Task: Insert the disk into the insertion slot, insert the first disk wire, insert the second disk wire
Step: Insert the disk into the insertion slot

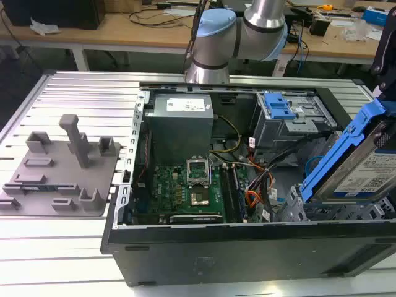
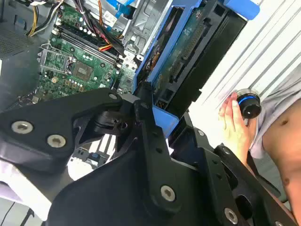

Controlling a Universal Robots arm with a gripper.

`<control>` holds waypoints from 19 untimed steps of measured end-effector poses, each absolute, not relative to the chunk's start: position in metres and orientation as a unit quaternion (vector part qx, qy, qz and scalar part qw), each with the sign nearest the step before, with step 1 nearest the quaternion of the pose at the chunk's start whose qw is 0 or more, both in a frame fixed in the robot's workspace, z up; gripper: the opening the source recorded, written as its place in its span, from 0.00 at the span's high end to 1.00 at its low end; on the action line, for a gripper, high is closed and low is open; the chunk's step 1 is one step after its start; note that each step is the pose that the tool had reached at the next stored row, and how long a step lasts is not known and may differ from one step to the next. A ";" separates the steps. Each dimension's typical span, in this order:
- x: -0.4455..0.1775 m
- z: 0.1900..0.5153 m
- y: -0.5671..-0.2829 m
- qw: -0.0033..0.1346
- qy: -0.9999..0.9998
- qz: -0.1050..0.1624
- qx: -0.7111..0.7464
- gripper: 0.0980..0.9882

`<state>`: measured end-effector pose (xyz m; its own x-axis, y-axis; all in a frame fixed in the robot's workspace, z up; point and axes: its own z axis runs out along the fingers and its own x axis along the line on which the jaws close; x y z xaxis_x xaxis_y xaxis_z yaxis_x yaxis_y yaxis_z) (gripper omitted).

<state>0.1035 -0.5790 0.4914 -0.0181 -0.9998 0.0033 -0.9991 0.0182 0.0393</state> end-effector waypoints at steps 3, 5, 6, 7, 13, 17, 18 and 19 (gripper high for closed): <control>0.103 0.491 -0.579 0.015 -0.713 -0.013 0.701 0.70; 0.104 0.491 -0.579 0.015 -0.713 -0.013 0.701 0.70; 0.104 0.491 -0.579 0.015 -0.713 -0.013 0.701 0.70; 0.103 0.491 -0.579 0.015 -0.713 -0.013 0.701 0.70; 0.104 0.491 -0.579 0.015 -0.713 -0.013 0.701 0.70; 0.103 0.491 -0.580 0.005 -0.713 -0.021 0.701 0.70; 0.103 0.491 -0.580 0.003 -0.713 -0.023 0.701 0.70; 0.103 0.491 -0.580 0.000 -0.713 -0.025 0.701 0.70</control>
